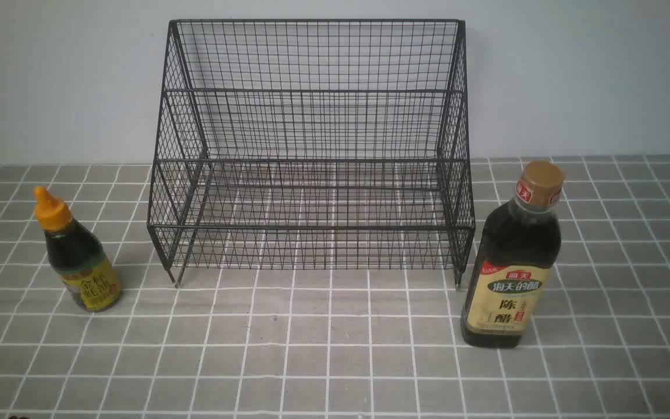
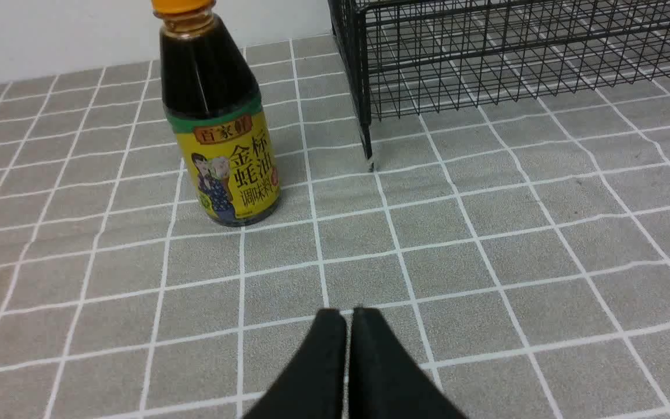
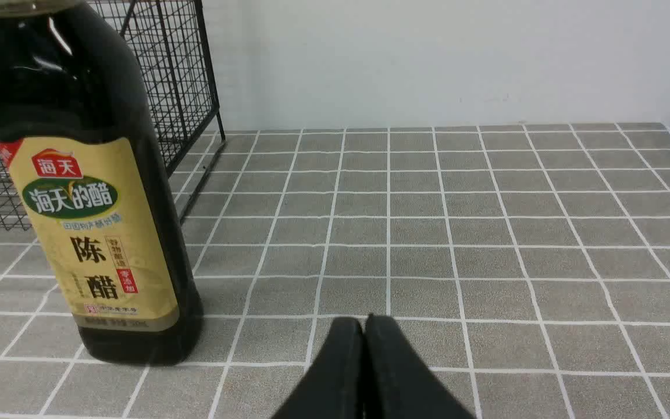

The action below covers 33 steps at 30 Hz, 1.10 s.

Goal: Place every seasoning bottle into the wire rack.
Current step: Use the right arm to grab the condiment bottle closest to it

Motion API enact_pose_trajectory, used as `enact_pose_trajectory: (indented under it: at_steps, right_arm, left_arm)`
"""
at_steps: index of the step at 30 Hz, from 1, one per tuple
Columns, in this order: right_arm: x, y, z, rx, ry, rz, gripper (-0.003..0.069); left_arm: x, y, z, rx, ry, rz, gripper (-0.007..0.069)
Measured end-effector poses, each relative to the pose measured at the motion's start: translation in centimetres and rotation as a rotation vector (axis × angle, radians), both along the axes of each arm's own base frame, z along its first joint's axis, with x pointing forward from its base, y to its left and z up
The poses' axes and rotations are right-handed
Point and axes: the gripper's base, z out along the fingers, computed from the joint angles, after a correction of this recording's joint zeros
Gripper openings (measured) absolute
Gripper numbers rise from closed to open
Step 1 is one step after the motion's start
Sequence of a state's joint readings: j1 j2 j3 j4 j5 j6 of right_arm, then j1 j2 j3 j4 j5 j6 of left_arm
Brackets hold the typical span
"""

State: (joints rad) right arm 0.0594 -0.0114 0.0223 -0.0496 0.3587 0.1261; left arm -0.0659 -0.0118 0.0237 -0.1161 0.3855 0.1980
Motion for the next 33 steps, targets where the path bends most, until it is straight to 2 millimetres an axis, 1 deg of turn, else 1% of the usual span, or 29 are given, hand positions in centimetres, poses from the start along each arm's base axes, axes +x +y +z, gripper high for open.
enact_pose_trajectory:
  at_steps: [25,29,33]
  right_arm:
    - [0.0,0.0,0.1,0.013,-0.010,0.002,-0.0012]
    - [0.2,0.3,1.6,0.291,-0.177,0.002,-0.0012]
    - [0.1,-0.2,3.1,0.609,-0.332,-0.025,-0.0012]
  left_arm:
    - [0.0,0.0,0.0,0.000,0.000,0.000,-0.0007]
    - [0.0,0.0,0.0,0.000,0.000,0.000,-0.0007]
    - [0.0,0.0,0.0,0.000,0.000,0.000,-0.0007]
